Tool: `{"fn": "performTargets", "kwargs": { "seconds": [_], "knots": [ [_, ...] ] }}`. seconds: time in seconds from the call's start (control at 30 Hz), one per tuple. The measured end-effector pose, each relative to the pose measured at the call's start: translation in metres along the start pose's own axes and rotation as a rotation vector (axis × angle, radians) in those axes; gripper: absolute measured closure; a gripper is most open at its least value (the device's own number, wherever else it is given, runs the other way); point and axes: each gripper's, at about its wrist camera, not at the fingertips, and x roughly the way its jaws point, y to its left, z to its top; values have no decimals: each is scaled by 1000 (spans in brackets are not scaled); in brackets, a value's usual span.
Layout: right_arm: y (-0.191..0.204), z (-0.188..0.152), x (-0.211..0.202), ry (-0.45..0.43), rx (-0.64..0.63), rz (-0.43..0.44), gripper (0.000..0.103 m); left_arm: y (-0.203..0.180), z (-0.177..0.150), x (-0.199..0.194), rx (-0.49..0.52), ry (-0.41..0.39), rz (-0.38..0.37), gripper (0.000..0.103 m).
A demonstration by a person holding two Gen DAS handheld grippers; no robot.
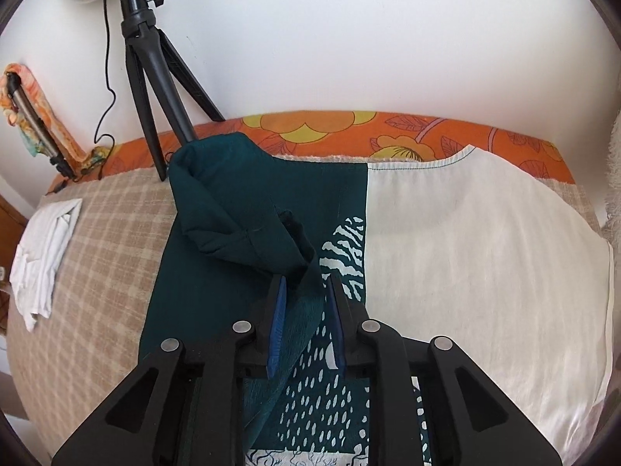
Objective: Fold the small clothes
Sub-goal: 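Lift and fold the green side over toward the shirt's middle with both tools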
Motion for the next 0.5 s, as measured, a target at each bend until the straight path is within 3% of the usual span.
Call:
{"fn": "performTargets", "kwargs": {
  "seconds": [0.03, 0.07, 0.27, 0.5],
  "knots": [
    [2, 2, -1, -7, -12, -15, 64, 2, 0, -2, -7, -1, 3, 80],
    [4, 4, -1, -10, -23, -28, 62, 4, -1, -5, -15, -5, 8, 80],
    [5, 1, -21, -24, -39, 29, 62, 16, -5, -22, -29, -44, 79, 80],
    [-17, -14, -85, -84, -11, 105, 62, 18, -8, -32, 0, -76, 139, 80]
  ]
}}
